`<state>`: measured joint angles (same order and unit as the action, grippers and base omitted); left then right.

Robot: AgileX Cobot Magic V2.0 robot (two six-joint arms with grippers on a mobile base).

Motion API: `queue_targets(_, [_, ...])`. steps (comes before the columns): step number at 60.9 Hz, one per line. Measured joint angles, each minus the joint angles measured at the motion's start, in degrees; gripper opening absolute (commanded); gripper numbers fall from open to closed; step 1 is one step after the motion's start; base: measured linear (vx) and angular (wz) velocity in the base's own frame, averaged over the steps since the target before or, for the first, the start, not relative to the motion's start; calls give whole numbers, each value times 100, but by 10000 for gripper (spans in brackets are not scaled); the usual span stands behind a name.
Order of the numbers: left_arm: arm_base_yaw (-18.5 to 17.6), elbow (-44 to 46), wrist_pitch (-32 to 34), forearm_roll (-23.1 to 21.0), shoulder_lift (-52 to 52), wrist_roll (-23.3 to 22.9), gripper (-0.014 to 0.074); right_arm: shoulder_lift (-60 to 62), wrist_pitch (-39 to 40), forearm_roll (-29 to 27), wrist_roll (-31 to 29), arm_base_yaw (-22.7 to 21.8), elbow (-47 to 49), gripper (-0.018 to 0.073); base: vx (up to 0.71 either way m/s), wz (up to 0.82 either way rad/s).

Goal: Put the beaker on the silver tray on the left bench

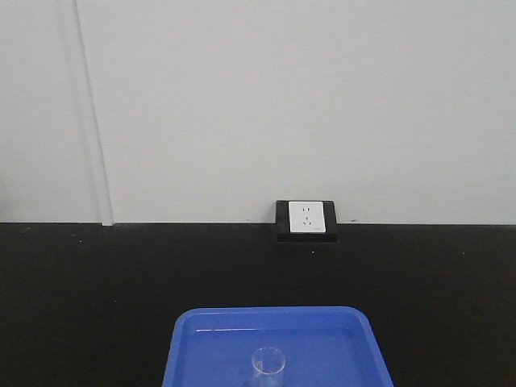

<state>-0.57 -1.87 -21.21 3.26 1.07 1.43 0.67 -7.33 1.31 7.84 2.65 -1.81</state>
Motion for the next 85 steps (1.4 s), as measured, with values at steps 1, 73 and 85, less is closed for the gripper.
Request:
queue_targets(1, [0, 0, 0, 0, 0, 0, 1, 0, 0, 0, 0, 0, 0, -11, 0, 0])
queue_targets(73, [0, 0, 0, 0, 0, 0, 1, -5297, 1793, 152, -260, 0, 3884, 16, 0, 0])
queue_targets(85, [0, 0, 0, 0, 0, 0, 1, -5483, 1793, 152, -260, 0, 3884, 154, 0, 0])
